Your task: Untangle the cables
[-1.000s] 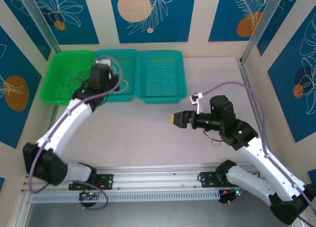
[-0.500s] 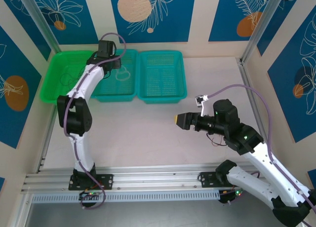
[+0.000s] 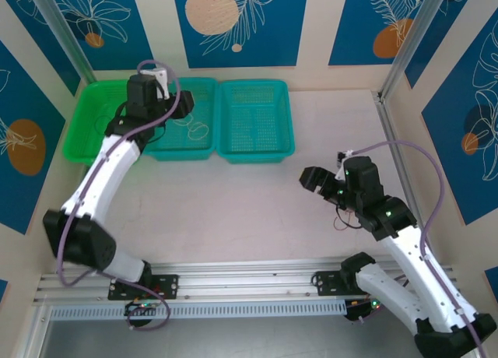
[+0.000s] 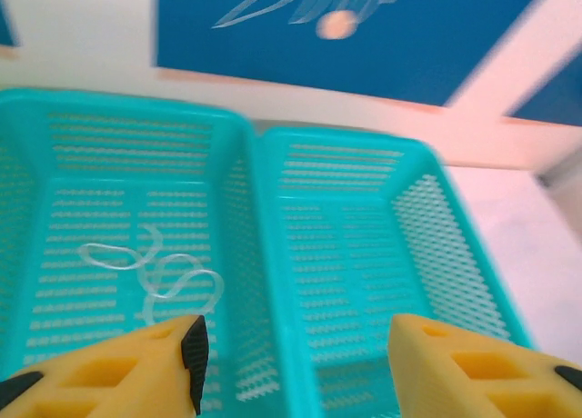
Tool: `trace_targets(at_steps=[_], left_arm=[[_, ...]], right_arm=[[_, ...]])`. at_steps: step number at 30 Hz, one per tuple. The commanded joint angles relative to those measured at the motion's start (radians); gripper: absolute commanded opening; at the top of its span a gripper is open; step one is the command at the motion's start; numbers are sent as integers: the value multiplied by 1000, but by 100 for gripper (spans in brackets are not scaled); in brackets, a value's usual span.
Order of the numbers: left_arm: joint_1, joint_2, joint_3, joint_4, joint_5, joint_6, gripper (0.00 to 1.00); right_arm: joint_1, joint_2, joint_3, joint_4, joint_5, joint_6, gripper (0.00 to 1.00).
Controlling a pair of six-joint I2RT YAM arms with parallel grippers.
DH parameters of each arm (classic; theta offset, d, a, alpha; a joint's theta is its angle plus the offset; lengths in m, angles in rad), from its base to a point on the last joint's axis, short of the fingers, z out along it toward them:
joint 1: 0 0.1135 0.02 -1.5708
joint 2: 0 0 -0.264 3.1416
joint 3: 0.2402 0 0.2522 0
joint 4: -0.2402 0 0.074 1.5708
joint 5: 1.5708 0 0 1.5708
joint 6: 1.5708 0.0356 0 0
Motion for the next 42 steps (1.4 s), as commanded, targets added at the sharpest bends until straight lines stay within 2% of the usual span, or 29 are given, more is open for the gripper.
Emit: trace_targets(at_steps=[1, 6, 9, 15, 17, 22, 25, 28, 32, 36, 42], left_arm=[[-115, -116, -131, 68, 70, -23, 56], [-281, -269, -333, 106, 45, -52, 56], [-367, -338, -442, 124, -6, -77, 56], [-470, -412, -622, 120, -14, -83, 56], [-476, -428, -654, 95, -24, -82, 56], [-478, -485, -676, 64, -87, -61, 56], [-477, -496, -670, 76, -103, -51, 56], [-477, -476, -649, 69, -108, -54, 56], [-478, -443, -633, 63, -103, -75, 56], [-477, -425, -638, 81, -99, -94, 57], [-476, -379, -638, 81, -58, -145, 59]], right_arm=[[-170, -1, -52, -103, 2, 44, 83], [-470, 84, -112, -132, -75, 46, 83], [-600, 175, -159, -95, -111, 78, 84], [-616, 361, -210, 68, -118, 56, 82], [-615, 418, -221, 110, -126, 68, 73], [-609, 491, -268, 249, -207, 53, 33], [-573, 477, -271, 276, -221, 1, 12], [-520, 430, -261, 279, -244, -55, 1], [-410, 351, -239, 254, -288, -120, 0], [-229, 309, -239, 257, -368, -141, 0], [76, 302, -268, 332, -388, -66, 0]])
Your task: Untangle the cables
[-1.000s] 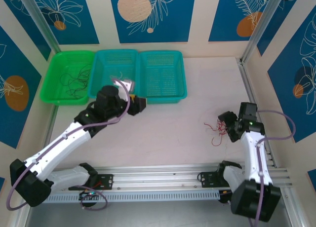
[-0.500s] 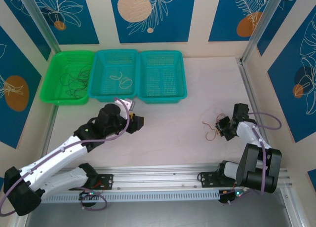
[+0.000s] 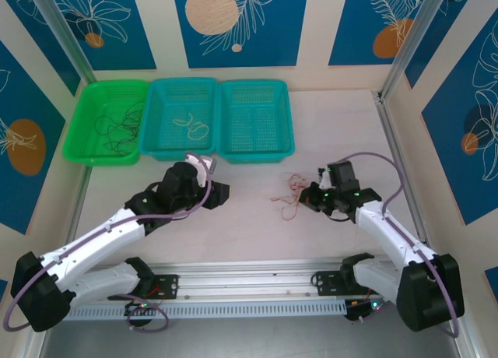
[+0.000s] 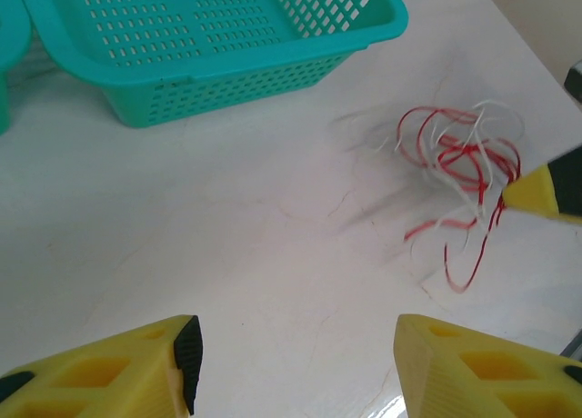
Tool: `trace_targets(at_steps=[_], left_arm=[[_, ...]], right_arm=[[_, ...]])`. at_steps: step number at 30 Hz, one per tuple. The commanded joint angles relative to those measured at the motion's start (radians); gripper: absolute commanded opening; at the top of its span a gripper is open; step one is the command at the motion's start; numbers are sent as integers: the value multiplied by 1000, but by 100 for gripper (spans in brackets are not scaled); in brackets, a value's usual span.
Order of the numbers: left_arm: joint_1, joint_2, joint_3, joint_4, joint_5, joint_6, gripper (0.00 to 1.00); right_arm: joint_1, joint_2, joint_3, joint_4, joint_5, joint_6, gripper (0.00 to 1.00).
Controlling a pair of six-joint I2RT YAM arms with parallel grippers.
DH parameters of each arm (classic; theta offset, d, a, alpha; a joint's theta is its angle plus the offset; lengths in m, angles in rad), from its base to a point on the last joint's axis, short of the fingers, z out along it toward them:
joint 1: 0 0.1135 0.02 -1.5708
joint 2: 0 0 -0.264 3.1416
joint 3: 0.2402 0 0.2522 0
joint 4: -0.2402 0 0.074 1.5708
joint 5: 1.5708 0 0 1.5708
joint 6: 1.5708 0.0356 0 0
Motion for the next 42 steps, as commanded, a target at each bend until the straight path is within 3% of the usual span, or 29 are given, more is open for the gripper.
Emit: trace_targets(at_steps=[1, 4, 7, 16, 23, 27, 31, 36, 42], left_arm=[[-4, 23, 22, 28, 40, -57, 59], [-4, 57, -19, 84, 110, -112, 59], [-4, 117, -65, 144, 170, -173, 59], [-28, 278, -203, 476, 307, -387, 54], [-90, 422, -234, 643, 306, -493, 52], [-100, 476, -241, 698, 296, -525, 36], [-101, 490, -243, 693, 281, -520, 28], [-98, 475, -241, 666, 256, -503, 2], [-68, 345, -253, 552, 179, -448, 0]], right_arm=[[148, -7, -14, 62, -44, 39, 0], [286, 17, -16, 125, -8, 70, 0], [354, 67, -12, 177, 10, 89, 0], [412, 200, 39, 239, 11, 105, 0], [424, 251, 53, 257, 0, 120, 0], [426, 247, 52, 250, 13, 130, 0], [427, 245, 50, 262, 18, 142, 0], [426, 246, 50, 257, 32, 141, 0], [391, 210, 37, 163, 127, 136, 0]])
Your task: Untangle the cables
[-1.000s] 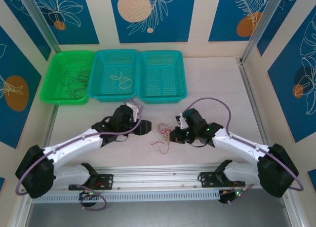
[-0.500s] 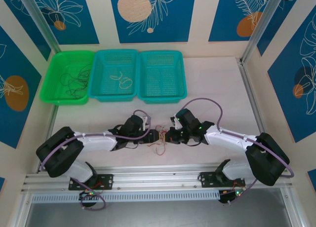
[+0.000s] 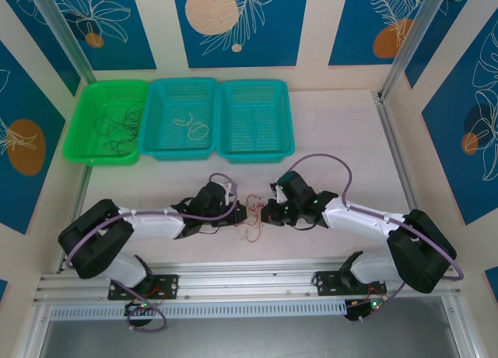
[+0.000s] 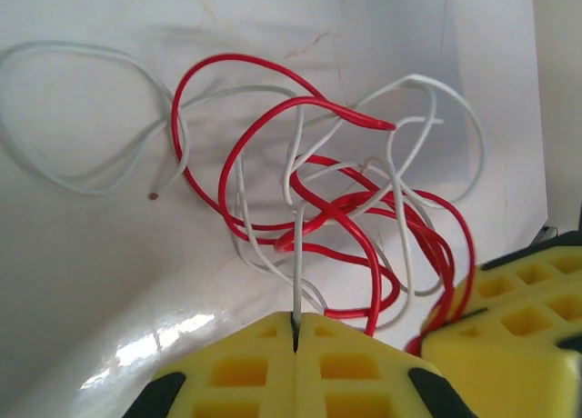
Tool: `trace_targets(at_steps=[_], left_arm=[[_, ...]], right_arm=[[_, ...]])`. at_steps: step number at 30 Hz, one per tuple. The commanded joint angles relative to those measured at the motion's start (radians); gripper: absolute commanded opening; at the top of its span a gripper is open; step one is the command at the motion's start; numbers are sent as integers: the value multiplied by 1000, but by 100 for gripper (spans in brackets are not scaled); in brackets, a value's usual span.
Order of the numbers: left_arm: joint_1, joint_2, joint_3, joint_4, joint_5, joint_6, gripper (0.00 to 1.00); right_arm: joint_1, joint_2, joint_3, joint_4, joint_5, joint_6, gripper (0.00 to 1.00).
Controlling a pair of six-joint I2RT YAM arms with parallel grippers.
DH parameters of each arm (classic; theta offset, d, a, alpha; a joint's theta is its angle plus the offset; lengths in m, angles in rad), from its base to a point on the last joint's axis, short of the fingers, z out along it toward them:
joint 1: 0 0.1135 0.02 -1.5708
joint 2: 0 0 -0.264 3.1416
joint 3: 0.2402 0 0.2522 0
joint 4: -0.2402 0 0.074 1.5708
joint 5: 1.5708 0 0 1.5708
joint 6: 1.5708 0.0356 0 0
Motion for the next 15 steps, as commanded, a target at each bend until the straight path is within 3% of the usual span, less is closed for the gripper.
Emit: trace_targets(at_steps=[1, 5, 10, 15], left_arm=[[31, -115, -18, -90, -70, 56, 0], [122, -315, -32, -257, -119, 122, 0], [295, -606, -13, -536, -179, 233, 0], [413, -765, 14, -698, -219, 315, 0]], right_arm=[[-42, -50, 9, -96, 82, 5, 0], [-181, -154, -44, -199, 151, 25, 0], [-400, -308, -113, -310, 194, 67, 0], [-496, -381, -136, -348, 187, 50, 0]])
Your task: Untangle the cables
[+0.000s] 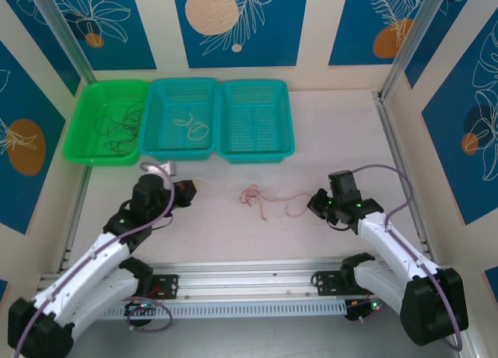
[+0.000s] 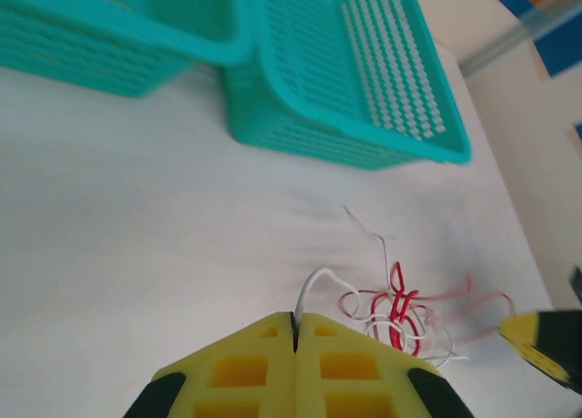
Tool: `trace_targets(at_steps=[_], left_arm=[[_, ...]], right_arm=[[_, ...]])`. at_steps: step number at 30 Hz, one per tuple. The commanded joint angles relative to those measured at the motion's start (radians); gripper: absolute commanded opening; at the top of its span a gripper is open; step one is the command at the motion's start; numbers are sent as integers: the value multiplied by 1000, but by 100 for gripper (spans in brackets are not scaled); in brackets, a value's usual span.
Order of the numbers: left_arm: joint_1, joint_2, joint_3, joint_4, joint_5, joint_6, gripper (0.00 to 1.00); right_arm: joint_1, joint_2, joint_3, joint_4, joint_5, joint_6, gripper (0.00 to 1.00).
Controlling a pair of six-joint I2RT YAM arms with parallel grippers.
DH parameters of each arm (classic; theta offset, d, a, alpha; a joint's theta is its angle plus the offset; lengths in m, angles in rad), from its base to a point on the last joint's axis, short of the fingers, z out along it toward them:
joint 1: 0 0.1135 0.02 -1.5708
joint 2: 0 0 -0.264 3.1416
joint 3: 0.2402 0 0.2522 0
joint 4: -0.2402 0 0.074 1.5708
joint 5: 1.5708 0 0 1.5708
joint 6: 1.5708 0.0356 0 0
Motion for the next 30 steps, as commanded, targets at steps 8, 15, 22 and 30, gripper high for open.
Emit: trace_targets(at_steps=[8, 15, 22, 30], left_arm=[[43, 57, -53, -3, 117, -25, 0], [42, 46, -26, -47, 89, 13, 0], [42, 21, -29, -66, 81, 15, 0], [43, -38, 0, -136, 62, 51, 0]], right_arm=[[111, -2, 107, -55, -11, -54, 38], [503, 133, 254, 121, 194, -176, 57], [710, 603, 547, 181, 247, -151, 64], [741, 1036, 875, 42, 297, -104, 62]])
